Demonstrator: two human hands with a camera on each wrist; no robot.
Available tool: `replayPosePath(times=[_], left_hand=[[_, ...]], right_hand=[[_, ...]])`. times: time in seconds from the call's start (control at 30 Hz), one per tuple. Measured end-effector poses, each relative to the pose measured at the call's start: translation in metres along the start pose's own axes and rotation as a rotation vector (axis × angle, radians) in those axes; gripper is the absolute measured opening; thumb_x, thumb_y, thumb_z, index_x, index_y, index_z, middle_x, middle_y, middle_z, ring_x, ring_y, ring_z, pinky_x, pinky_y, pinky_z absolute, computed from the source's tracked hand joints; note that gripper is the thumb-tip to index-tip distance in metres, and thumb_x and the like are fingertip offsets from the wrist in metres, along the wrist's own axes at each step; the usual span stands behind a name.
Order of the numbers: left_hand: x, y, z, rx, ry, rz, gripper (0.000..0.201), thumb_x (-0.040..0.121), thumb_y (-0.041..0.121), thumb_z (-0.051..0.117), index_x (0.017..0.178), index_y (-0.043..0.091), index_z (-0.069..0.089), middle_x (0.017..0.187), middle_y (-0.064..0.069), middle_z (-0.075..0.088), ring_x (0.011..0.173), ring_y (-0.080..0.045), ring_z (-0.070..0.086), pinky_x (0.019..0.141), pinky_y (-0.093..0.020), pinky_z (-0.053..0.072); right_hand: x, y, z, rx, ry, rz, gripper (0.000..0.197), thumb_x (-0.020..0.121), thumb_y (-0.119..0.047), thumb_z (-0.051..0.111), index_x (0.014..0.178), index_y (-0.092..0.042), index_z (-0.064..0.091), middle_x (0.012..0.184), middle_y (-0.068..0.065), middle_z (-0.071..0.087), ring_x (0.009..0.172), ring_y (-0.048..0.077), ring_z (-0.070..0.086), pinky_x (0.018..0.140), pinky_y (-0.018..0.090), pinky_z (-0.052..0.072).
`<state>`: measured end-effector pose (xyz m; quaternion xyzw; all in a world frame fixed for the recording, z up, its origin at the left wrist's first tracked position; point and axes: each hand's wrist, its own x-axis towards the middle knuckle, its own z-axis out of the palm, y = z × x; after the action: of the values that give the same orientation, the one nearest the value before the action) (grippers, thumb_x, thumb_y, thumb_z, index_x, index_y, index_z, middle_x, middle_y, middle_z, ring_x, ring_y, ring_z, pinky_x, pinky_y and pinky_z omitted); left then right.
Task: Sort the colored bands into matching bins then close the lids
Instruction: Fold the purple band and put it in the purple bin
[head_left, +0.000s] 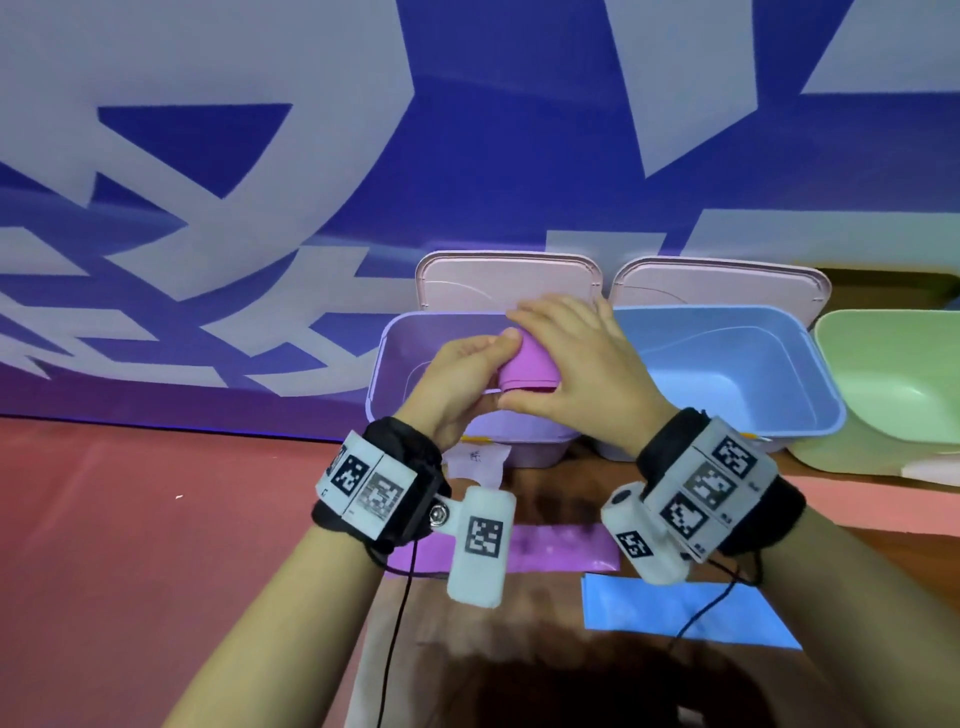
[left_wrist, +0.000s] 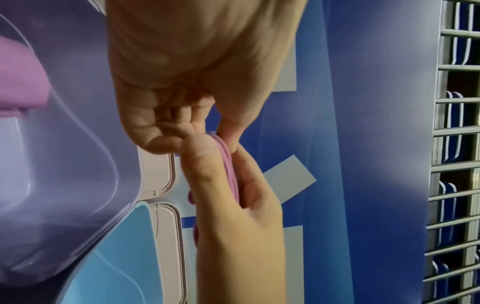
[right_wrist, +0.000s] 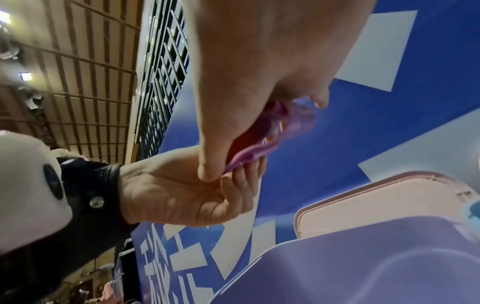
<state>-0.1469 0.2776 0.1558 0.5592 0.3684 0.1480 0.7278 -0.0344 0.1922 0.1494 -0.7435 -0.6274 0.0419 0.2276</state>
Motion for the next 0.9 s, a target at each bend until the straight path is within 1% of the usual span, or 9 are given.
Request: replayPosePath(times=[0.07, 0.13, 0.23, 0.37, 0.43, 0.53, 0.63, 0.73, 0.9], left_hand=[[-0.001, 0.0, -0.004, 0.0, -0.015, 0.01, 0.025, 0.098, 0.025, 0.047, 0.088, 0.009, 0.063, 0.077, -0.003, 0.062, 0.065, -0.007, 0.061, 0.056, -0.019, 0.053], [-0.003, 0.0, -0.007, 0.009, -0.031, 0.012, 0.025, 0.098, 0.026, 0.047, 0.09, 0.009, 0.064, 0.079, -0.003, 0.064, 0.068, -0.008, 0.062, 0.059, -0.02, 0.054], [-0.004, -0.001, -0.009, 0.003, -0.045, 0.008, 0.027, 0.098, 0.028, 0.047, 0.09, 0.009, 0.064, 0.073, 0.0, 0.064, 0.065, -0.006, 0.061, 0.058, -0.018, 0.052], [-0.004, -0.004, -0.006, 0.006, -0.016, 0.017, 0.029, 0.097, 0.027, 0.048, 0.083, 0.004, 0.06, 0.054, 0.003, 0.054, 0.046, -0.005, 0.05, 0.054, -0.016, 0.05], [-0.004, -0.005, -0.007, 0.014, 0.012, 0.035, 0.031, 0.096, 0.025, 0.05, 0.075, 0.005, 0.06, 0.049, 0.005, 0.053, 0.044, -0.005, 0.05, 0.053, -0.016, 0.051], [-0.004, -0.006, -0.008, 0.024, 0.048, 0.073, 0.027, 0.095, 0.023, 0.053, 0.075, 0.006, 0.062, 0.056, 0.0, 0.058, 0.05, -0.007, 0.055, 0.058, -0.018, 0.054], [-0.003, -0.008, -0.009, 0.083, 0.067, 0.128, 0.017, 0.094, 0.019, 0.054, 0.083, 0.008, 0.062, 0.071, -0.006, 0.06, 0.059, -0.009, 0.059, 0.063, -0.02, 0.055], [-0.002, -0.011, -0.012, 0.122, -0.014, 0.116, 0.015, 0.094, 0.016, 0.054, 0.098, 0.003, 0.062, 0.072, -0.002, 0.062, 0.06, -0.006, 0.061, 0.068, -0.022, 0.055], [0.004, -0.016, -0.023, 0.118, -0.035, 0.071, 0.013, 0.094, 0.004, 0.051, 0.098, 0.0, 0.062, 0.066, -0.001, 0.066, 0.058, -0.006, 0.063, 0.06, -0.018, 0.054]], right_hand=[[0.0, -0.003, 0.004, 0.063, -0.023, 0.032, 0.091, 0.064, -0.073, 0.039, 0.131, -0.014, 0.052, 0.122, 0.004, 0.058, 0.115, 0.028, 0.05, 0.104, 0.043, 0.03], [0.0, -0.004, 0.005, 0.107, -0.008, 0.054, 0.09, 0.063, -0.073, 0.04, 0.13, -0.015, 0.053, 0.119, 0.002, 0.06, 0.109, 0.026, 0.051, 0.098, 0.036, 0.035], [0.0, -0.008, 0.003, 0.051, 0.011, 0.054, 0.083, 0.065, -0.071, 0.045, 0.128, -0.018, 0.054, 0.116, -0.001, 0.06, 0.105, 0.024, 0.05, 0.091, 0.036, 0.039], [0.0, -0.012, 0.005, 0.027, 0.057, 0.078, 0.059, 0.073, -0.047, 0.071, 0.123, -0.018, 0.057, 0.111, 0.001, 0.06, 0.102, 0.025, 0.048, 0.084, 0.038, 0.042], [0.0, -0.014, 0.01, 0.044, 0.088, 0.083, 0.053, 0.074, -0.046, 0.069, 0.119, -0.018, 0.059, 0.107, 0.0, 0.061, 0.099, 0.026, 0.048, 0.081, 0.036, 0.043], [0.0, -0.014, 0.015, 0.055, 0.118, 0.074, 0.054, 0.075, -0.051, 0.063, 0.119, -0.018, 0.06, 0.105, 0.001, 0.062, 0.097, 0.027, 0.049, 0.074, 0.031, 0.039], [-0.001, -0.01, 0.019, 0.09, 0.134, 0.096, 0.053, 0.076, -0.041, 0.071, 0.122, -0.017, 0.059, 0.108, 0.003, 0.062, 0.099, 0.029, 0.049, 0.079, 0.036, 0.043], [-0.004, -0.013, 0.022, 0.139, 0.128, 0.16, 0.056, 0.073, -0.041, 0.073, 0.121, -0.018, 0.056, 0.108, 0.001, 0.059, 0.102, 0.027, 0.048, 0.085, 0.04, 0.044], [0.0, -0.012, 0.024, 0.124, -0.11, 0.164, 0.077, 0.068, -0.044, 0.076, 0.135, -0.025, 0.042, 0.123, -0.001, 0.046, 0.114, 0.021, 0.037, 0.099, 0.04, 0.035]])
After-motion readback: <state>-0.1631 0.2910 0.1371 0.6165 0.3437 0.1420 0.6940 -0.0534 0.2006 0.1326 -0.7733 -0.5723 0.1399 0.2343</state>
